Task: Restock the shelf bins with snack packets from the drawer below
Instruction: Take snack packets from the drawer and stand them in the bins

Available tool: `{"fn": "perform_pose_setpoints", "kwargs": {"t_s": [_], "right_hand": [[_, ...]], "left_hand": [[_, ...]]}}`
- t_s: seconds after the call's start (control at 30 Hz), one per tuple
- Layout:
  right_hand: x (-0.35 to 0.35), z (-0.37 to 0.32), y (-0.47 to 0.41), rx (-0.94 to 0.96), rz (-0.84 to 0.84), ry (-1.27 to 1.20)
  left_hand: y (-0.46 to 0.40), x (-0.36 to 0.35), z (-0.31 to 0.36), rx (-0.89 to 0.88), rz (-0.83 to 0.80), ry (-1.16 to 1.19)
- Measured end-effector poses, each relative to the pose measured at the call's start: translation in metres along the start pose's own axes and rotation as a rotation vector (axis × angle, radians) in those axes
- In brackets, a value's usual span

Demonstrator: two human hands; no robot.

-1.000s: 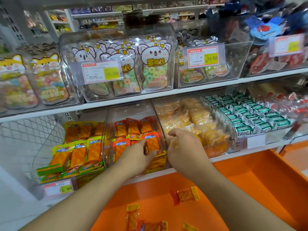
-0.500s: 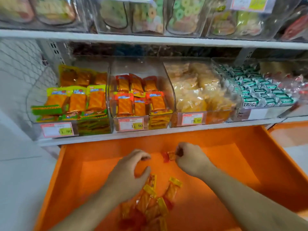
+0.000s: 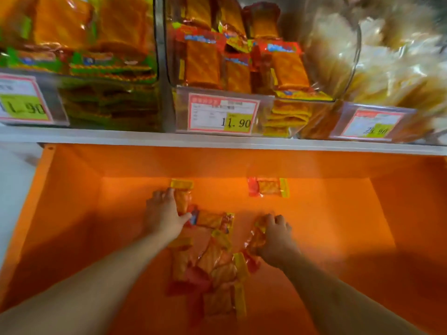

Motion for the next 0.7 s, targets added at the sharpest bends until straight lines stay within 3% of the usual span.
{"fn": "perform_pose_setpoints", "kwargs": {"t_s": [0.2, 0.33, 0.43, 0.57, 0.7], "right_hand": [[-0.011, 0.005, -0.019, -0.05, -0.07, -0.099], [-0.002, 0.005, -0.013, -0.015, -0.079, -0.102], [0.017, 0.002, -0.005, -0.01, -0.123, -0.234], [0.071, -0.005, 0.008, 0.103, -0.098, -0.32], [0.163, -0.021, 0.049, 0.269, -0.061, -0.486]], "left_hand": [[-0.006, -0.006, -0.005, 0.125, 0.041, 0.236], [0.002, 0.005, -0.011, 0.058, 0.011, 0.388], [0.012, 0.026, -0.012, 0.027, -0.001, 0.451], [0.034, 0.062, -0.001, -0.01, -0.126, 0.488], [0.063, 0.113, 0.033, -0.031, -0.237, 0.704]]}}
Point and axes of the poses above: each hand's wrist, its own y-axis away from the middle knuckle, its own x-axis out of the back of the hand, z = x × y, the point moved 3 cm from there along -y, towards the middle knuckle, and after that the axes turned 11 degrees about y, right-handed, at the moved point
